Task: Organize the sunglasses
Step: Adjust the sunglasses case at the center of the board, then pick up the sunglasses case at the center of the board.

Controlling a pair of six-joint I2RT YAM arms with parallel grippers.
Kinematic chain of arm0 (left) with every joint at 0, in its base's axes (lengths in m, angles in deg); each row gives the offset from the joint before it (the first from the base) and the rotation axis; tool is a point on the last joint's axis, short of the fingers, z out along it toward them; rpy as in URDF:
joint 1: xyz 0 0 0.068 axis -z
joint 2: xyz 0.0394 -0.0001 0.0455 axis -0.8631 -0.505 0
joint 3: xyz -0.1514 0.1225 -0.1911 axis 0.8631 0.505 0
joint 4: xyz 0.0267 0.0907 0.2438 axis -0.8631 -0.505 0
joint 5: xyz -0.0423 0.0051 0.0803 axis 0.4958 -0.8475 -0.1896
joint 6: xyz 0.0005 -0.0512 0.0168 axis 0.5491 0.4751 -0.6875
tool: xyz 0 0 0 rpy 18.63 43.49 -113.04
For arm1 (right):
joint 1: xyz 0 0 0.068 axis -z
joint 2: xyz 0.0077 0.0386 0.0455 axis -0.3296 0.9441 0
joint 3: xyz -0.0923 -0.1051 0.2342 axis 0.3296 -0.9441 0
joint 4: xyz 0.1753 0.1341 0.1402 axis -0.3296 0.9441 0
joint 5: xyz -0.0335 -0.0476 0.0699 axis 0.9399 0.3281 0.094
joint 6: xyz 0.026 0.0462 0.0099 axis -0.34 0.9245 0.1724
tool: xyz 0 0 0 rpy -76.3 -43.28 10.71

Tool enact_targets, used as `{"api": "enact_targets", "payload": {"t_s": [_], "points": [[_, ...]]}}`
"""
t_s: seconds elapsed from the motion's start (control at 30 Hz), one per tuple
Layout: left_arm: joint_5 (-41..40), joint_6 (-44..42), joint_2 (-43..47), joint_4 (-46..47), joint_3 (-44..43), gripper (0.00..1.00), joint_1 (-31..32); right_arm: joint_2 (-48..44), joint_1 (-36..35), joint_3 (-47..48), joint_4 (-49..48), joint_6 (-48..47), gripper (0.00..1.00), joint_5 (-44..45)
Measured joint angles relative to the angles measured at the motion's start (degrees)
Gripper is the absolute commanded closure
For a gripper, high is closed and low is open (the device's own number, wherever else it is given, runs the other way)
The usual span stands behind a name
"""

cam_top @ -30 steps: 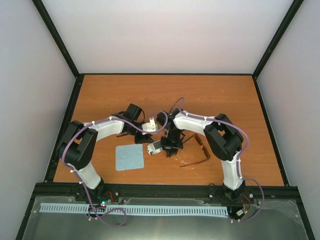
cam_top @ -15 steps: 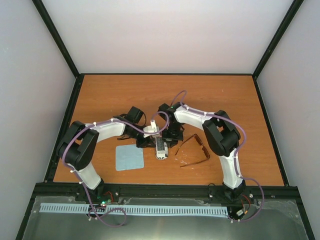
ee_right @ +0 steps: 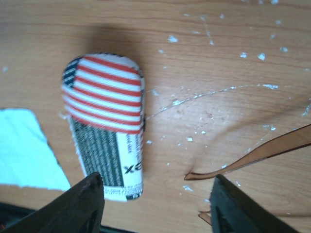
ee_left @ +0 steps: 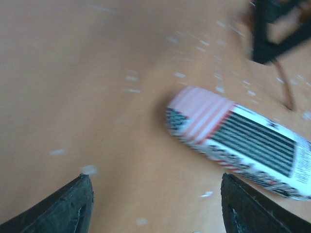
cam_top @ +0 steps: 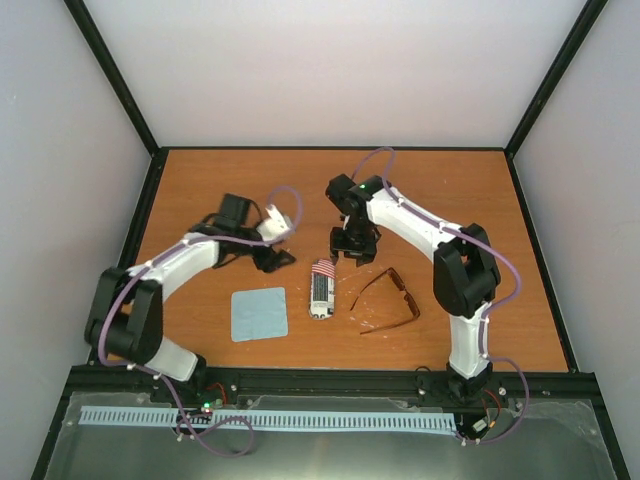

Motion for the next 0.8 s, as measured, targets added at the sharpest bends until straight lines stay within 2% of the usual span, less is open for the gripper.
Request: {"api": "enact_targets", "payload": {"t_s": [0.13, 0.23, 0.27, 0.33, 0.53, 0.8], "points": [[-2.9, 3.9, 7.3, 3.5, 0.0, 0.27, -7.6, 0.0, -1.0, 4.6, 2.7, 1.6, 0.32, -1.2], [-4.5, 5.5, 10.1, 5.6, 0.5, 0.27, -10.5, 2.6, -3.1, 8.8, 5.0, 3.0, 0.28, -1.6], [-4.9, 5.9, 10.4, 6.3, 0.7, 0.27, -11.2, 3.9, -4.1, 10.4, 5.7, 3.3, 0.17, -1.6], [-5.4, 6.7, 10.3, 6.9, 0.9, 0.27, -12.2, 6.5, -5.6, 12.4, 6.8, 4.1, 0.03, -1.7], [-6.5, 8.1, 10.4, 9.0, 2.8, 0.27, -13.7, 11.3, -7.1, 12.9, 10.4, 5.3, 0.03, -0.9], [-6.6, 9.1, 11.4, 11.1, 5.4, 0.27, -13.8, 11.7, -7.0, 12.9, 12.0, 5.8, 0.05, -0.5]]}}
